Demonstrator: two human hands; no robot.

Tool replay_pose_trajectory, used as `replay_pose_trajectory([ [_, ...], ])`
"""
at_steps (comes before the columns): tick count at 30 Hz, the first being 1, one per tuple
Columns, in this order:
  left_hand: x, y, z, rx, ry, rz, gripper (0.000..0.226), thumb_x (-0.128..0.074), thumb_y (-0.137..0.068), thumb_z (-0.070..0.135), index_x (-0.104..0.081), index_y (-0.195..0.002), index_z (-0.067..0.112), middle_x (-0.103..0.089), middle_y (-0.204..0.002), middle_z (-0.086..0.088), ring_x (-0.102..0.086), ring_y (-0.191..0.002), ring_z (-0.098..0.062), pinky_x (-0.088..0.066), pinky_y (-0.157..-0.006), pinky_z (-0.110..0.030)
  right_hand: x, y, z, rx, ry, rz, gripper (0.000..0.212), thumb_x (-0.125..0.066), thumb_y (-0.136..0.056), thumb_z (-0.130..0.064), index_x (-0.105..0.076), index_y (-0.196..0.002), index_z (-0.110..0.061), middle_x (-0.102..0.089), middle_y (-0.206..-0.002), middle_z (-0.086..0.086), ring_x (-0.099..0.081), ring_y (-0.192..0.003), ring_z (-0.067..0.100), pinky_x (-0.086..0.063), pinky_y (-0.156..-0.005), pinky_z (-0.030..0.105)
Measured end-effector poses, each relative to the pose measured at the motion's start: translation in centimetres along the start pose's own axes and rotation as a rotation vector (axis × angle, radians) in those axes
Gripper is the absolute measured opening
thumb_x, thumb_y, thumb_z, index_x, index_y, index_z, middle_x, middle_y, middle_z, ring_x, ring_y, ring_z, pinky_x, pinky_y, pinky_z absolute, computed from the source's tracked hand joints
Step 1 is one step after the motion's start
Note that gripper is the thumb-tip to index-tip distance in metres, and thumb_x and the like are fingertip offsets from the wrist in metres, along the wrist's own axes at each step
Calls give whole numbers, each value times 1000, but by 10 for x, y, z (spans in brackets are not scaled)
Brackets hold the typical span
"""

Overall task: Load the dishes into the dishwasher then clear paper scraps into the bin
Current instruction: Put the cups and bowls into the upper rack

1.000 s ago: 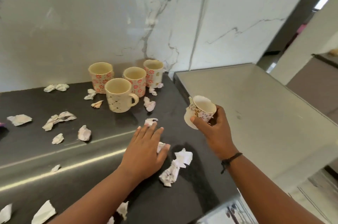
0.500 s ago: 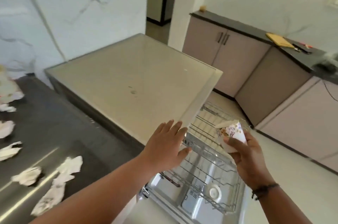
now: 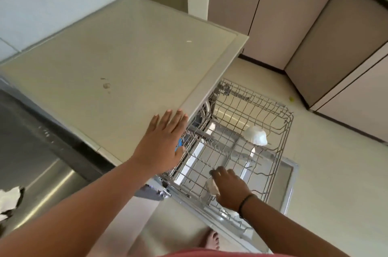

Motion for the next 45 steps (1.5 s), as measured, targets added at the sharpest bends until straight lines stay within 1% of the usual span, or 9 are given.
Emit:
replay_pose_trajectory([
  [2, -1, 0, 1, 8, -38, -3, 85, -49, -89, 44, 3, -151, 17, 2, -158, -7, -1, -146, -32, -2, -116, -49, -21, -15, -5, 72, 120, -100, 59, -59, -82, -8, -35, -135, -15, -40, -133, 10, -46, -116, 32, -50, -90, 45],
  [7, -2, 0, 0, 16, -84, 20, 89, -61, -77, 40, -18, -150, 12, -23, -157, -11, -25, -142, -35, -16, -114, -51, -51, -35, -11, 163, 252, -222, 49, -49, -86, 2, -37, -133, -7, -41, -131, 16, -46, -116, 38, -51, -83, 48],
  [16, -4, 0, -1, 23, -66, 14, 85, -50, -82, 43, -11, -152, 15, -17, -159, -8, -18, -145, -32, -18, -116, -51, -72, -45, -5, 211, 283, -332, 53, -48, -90, -4, -30, -139, -11, -32, -139, 13, -42, -121, 35, -49, -85, 45],
  [21, -4, 0, -1, 19, -59, 6, 85, -47, -82, 43, -6, -152, 16, -16, -159, -9, -15, -146, -32, -16, -117, -51, -71, -44, 3, 219, 217, -361, 80, -61, -83, -6, -18, -148, -21, -27, -145, 10, -41, -124, 33, -48, -94, 44],
  [27, -3, 1, -1, 25, -20, 6, 82, -47, -87, 45, -4, -152, 18, -9, -161, -6, -8, -147, -30, -12, -118, -50, -45, -35, 34, 34, -30, -211, 105, -75, -71, -37, -6, -150, -28, -35, -145, 7, -44, -126, 28, -44, -102, 40],
  [31, -4, 1, -2, 26, 47, -12, 80, -40, -93, 46, 8, -152, 22, 8, -161, -2, 9, -147, -25, 0, -119, -47, -6, -15, 47, -114, -167, -79, 103, -74, -73, -50, -9, -150, -26, -37, -146, 7, -38, -131, 27, -38, -108, 40],
  [34, 1, 8, -1, 20, 145, 17, 74, -36, -95, 49, 1, -153, 21, 12, -160, -4, 14, -146, -23, -1, -120, -45, 40, 1, 38, -168, -211, 41, 99, -71, -73, -58, -14, -148, -27, -42, -145, 4, -41, -130, 24, -39, -107, 41],
  [39, 12, 66, -30, 146, 348, 83, 74, -26, -94, 60, -3, -154, 22, 22, -157, -1, 23, -144, -22, 3, -120, -45, 135, 30, -35, -109, -236, 324, 83, -64, -75, -63, -28, -142, -29, -54, -126, -7, -47, -117, 15, -43, -96, 33],
  [45, 43, 176, -119, 371, 649, 345, 79, -25, -82, 74, -19, -150, 33, 4, -158, 15, 13, -145, -4, 5, -118, -30, 189, 28, -162, 101, -222, 489, 71, -67, -75, -59, -36, -135, -34, -53, -118, -13, -46, -112, 10, -44, -92, 29],
])
Point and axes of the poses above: each hand's wrist, its own y-axis away from the middle knuckle, its own x-axis out of the back of the hand, z = x × y, the point moved 5 cm from there along -y, towards the middle knuckle
